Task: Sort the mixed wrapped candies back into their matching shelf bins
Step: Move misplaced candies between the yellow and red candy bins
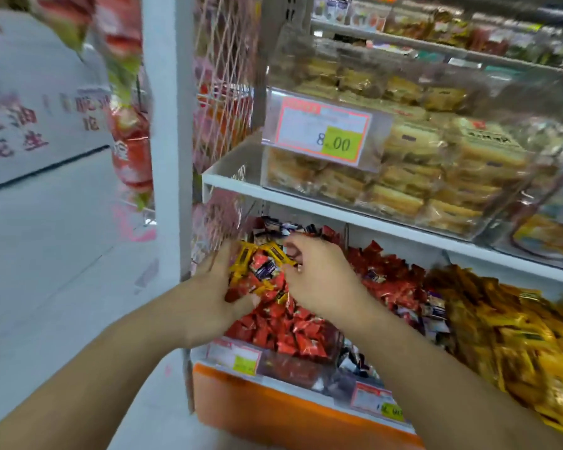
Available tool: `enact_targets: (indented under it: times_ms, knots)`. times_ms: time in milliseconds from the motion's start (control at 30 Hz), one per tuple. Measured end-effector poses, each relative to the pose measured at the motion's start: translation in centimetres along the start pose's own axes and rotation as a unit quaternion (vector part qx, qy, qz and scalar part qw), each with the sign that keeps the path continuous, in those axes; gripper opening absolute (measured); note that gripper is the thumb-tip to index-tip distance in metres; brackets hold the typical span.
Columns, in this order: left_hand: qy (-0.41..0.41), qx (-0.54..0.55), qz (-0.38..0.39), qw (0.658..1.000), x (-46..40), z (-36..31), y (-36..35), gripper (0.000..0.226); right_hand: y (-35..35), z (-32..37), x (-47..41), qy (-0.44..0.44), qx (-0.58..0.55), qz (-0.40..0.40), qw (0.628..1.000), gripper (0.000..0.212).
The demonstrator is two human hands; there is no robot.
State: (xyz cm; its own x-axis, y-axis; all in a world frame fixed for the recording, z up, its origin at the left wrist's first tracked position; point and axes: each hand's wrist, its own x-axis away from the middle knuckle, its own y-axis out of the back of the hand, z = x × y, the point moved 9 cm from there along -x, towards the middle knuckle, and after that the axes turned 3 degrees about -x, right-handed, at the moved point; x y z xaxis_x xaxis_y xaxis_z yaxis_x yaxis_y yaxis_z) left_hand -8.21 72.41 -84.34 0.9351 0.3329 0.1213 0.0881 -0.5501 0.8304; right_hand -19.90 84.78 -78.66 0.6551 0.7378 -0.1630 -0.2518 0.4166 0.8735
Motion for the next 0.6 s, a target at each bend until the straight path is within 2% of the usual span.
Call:
enact_targets:
  times_ms: [167, 233, 367, 467, 533, 600]
  knots:
    - [-0.03, 0.091, 0.012, 0.995, -0.1, 0.5, 0.2, 0.105, -3.4, -1.0, -4.3, -0.039, 0.088, 0.031, 0.995, 0.043]
    - [-0.036, 0.11, 0.019, 0.993, -0.2, 0.6, 0.2, 0.105, -3.1, -1.3, -4.9, -0.053, 0.107, 0.011, 0.993, 0.041]
    - [-0.038, 0.147, 0.039, 0.988, -0.4, 0.7, 0.3, 0.099, -1.9, -0.3, -5.4, -0.045, 0.034, -0.035, 0.998, 0.035]
    - [-0.04, 0.154, 0.033, 0.987, -0.2, 0.4, 0.8, 0.095, -3.4, 1.5, -5.7, -0.013, -0.026, 0.015, 0.999, 0.031]
    - [-0.037, 0.143, 0.027, 0.989, -0.2, 0.6, 0.9, 0.099, -4.9, 1.6, -6.1, -0.02, -0.023, 0.047, 0.998, 0.027]
    - [-0.038, 0.141, 0.027, 0.989, -0.1, 0.6, 1.0, 0.091, -6.1, 1.3, -6.6, -0.032, -0.016, 0.068, 0.997, 0.027]
